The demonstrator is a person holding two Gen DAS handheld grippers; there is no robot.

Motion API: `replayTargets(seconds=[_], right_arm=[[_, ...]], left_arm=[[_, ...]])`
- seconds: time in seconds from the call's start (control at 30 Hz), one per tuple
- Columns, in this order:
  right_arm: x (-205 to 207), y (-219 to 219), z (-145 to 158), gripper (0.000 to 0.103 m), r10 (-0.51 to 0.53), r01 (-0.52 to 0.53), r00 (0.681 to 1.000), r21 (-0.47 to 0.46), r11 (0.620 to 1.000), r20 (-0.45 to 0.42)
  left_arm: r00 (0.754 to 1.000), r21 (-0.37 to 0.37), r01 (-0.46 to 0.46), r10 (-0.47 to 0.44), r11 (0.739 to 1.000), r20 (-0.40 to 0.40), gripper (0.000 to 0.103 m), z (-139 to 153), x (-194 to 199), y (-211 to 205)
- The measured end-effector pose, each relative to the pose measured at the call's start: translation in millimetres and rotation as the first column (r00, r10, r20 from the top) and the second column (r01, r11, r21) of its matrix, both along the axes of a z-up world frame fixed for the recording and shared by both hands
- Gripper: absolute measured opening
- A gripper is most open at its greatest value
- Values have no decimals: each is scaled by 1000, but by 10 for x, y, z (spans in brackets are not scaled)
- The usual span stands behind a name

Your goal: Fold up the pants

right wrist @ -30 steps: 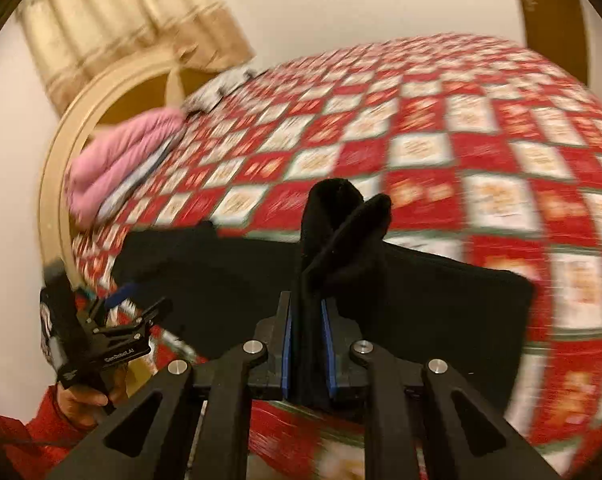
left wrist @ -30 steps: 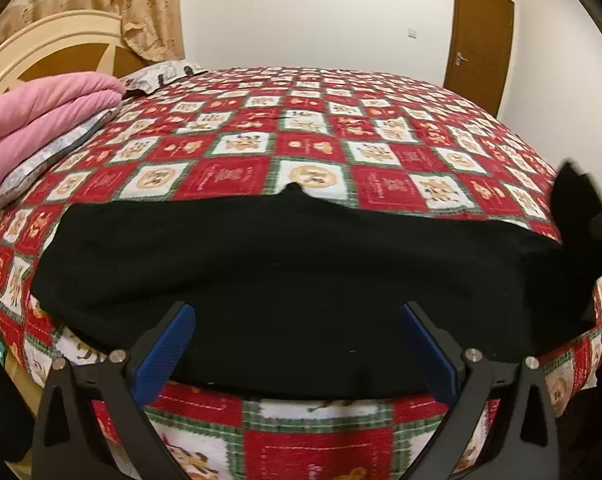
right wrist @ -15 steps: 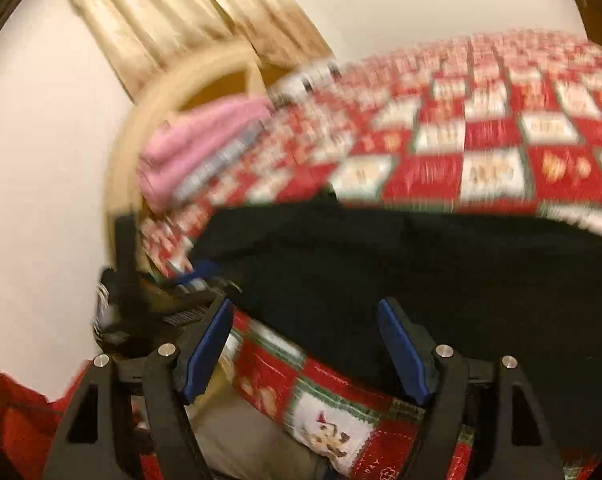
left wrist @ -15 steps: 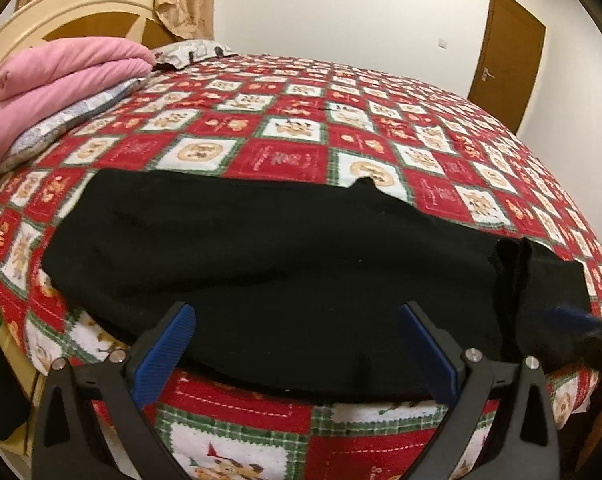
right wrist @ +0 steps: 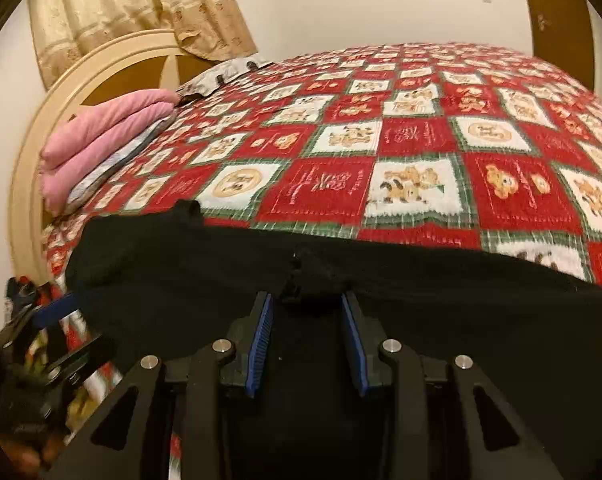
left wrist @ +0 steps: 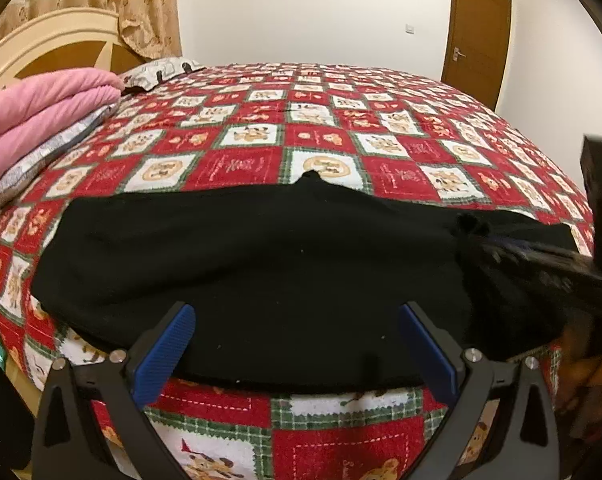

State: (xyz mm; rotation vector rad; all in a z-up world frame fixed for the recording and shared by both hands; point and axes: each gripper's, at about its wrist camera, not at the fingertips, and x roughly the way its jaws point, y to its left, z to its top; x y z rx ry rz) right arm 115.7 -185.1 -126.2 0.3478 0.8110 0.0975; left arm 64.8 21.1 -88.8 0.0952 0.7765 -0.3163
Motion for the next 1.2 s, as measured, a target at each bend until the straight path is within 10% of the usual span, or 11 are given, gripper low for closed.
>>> replayTargets(seconds=[0.1, 0.27, 0.43, 0.73, 0.87, 0.93, 1.1, 1.2], right_arm=[[-42, 17, 67, 62, 64, -65, 997, 44, 997, 36], [-567, -540, 543, 62, -81, 55, 973, 123, 991, 216], [-1023, -1247, 502, 45, -282, 284, 949, 11, 959, 137], [-864, -1673, -169, 35, -342, 344, 938, 18, 939, -61], [-927, -1750, -197, 37, -368, 368, 930, 83, 926, -25], [-947, -1745, -177, 37, -367, 367, 930, 82, 926, -24], [-1255, -1634, 126, 37, -411, 396, 909, 159, 905, 74], [-1331, -1399, 319, 54, -410, 390, 903, 157, 907, 129]], left_arm=[[1000, 5, 16, -17, 1000, 12, 103, 32, -21, -39], [993, 17, 96, -97, 995, 73, 103, 187, -80, -286], [968, 4, 201, -199, 980, 151, 103, 415, -79, -714], [941, 24, 295, -295, 955, 165, 103, 234, -124, -1495], [973, 119, 223, -227, 968, 24, 103, -181, 62, -1614], [980, -20, 199, -199, 980, -19, 103, -223, 132, -1452], [971, 26, 237, -237, 971, 16, 103, -93, 4, -1420], [971, 4, 235, -235, 972, 36, 103, -16, -32, -1205]])
